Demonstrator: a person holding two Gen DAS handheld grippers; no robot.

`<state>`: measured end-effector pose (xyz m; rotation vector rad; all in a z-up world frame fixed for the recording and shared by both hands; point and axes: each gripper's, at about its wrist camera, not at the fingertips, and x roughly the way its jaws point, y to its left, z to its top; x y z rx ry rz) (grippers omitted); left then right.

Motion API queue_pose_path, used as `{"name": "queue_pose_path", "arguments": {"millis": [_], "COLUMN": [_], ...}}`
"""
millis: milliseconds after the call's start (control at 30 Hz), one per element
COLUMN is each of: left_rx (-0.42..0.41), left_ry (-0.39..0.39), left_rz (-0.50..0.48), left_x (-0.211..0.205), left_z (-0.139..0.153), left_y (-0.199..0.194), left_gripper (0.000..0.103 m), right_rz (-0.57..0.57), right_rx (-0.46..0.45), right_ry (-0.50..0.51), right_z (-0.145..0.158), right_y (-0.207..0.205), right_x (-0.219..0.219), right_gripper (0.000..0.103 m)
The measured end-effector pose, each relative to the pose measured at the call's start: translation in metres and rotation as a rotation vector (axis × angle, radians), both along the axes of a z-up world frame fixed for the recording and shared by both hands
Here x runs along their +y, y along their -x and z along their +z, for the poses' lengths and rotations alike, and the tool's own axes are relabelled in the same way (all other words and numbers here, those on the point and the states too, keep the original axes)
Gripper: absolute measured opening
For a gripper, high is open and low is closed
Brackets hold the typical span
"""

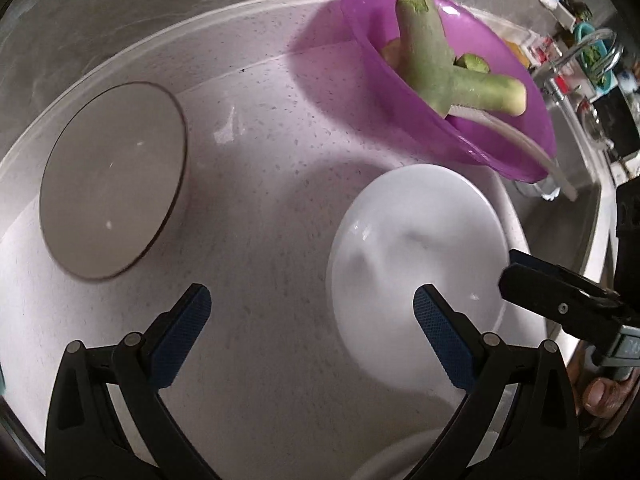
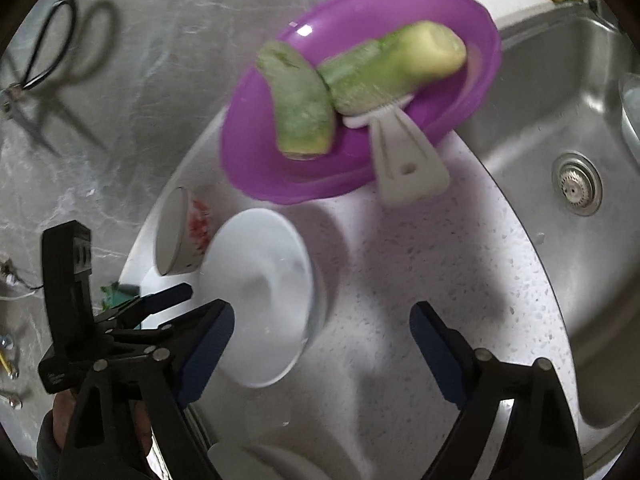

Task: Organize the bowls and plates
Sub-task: 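Move both grippers to the second white plate and close on its rim, then carry the second white plate with both grippers onto the first white plate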

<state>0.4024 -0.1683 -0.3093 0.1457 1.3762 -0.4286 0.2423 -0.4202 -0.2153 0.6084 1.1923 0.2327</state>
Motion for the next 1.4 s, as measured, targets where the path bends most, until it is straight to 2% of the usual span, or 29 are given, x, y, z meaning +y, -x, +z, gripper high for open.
{"name": "queue_pose_path", "arguments": {"millis": [33,167,200,233,300,333,467,533,600,633,867,1000,1233,1400], "left_rx": [-0.008,-0.019,-0.023,-0.019,0.008,0.021,0.01,0.009,0.011,0.01,0.023,0.024,-0.02,-0.056], "left_ry": [-0.01,-0.028,-0.031,-0.031,-0.012,0.01,0.018,0.036,0.046,0.046,0.059,0.067,0.094,0.118], "left_rz": [-0.006,-0.018,-0.021,-0.027,-0.026,-0.025,-0.034,-0.044,-0.058,-0.066,-0.059,-0.049,-0.046,-0.044], "left_x": [0.0,-0.003,-0.003,-0.003,-0.003,-0.003,-0.008,-0.01,-0.014,-0.017,-0.017,-0.02,-0.012,-0.002], "left_z": [-0.002,-0.009,-0.009,-0.012,-0.019,-0.022,-0.024,-0.023,-0.02,-0.02,-0.019,-0.008,0.035,0.071], "left_y": [-0.002,-0.004,-0.003,-0.004,-0.006,-0.007,-0.011,-0.012,-0.012,-0.011,-0.009,0.0,0.023,0.063], "left_gripper": [0.102,0.1,0.093,0.075,0.051,0.051,0.047,0.032,0.022,0.019,0.016,0.016,0.016,0.016], "right_rz": [0.005,0.018,0.024,0.036,0.046,0.053,0.061,0.067,0.082,0.089,0.076,0.08,0.112,0.16], "right_rx": [0.01,0.022,0.023,0.034,0.048,0.055,0.055,0.051,0.034,0.03,0.039,0.04,-0.011,-0.05], "right_ry": [0.004,0.012,0.013,0.012,0.018,0.015,0.017,0.01,0.008,0.019,0.02,0.018,0.021,0.021], "right_z": [-0.004,-0.011,-0.012,-0.016,-0.021,-0.024,-0.024,-0.024,-0.021,-0.019,-0.018,-0.013,0.023,0.055], "right_y": [-0.002,-0.009,-0.01,-0.013,-0.015,-0.016,-0.016,-0.015,-0.017,-0.017,-0.015,-0.016,0.0,0.026], "right_x": [0.001,0.007,0.008,0.01,0.013,0.014,0.017,0.017,0.02,0.023,0.018,0.019,0.018,0.026], "right_gripper": [0.081,0.077,0.07,0.059,0.045,0.039,0.035,0.028,0.018,0.017,0.015,0.015,0.015,0.015]}}
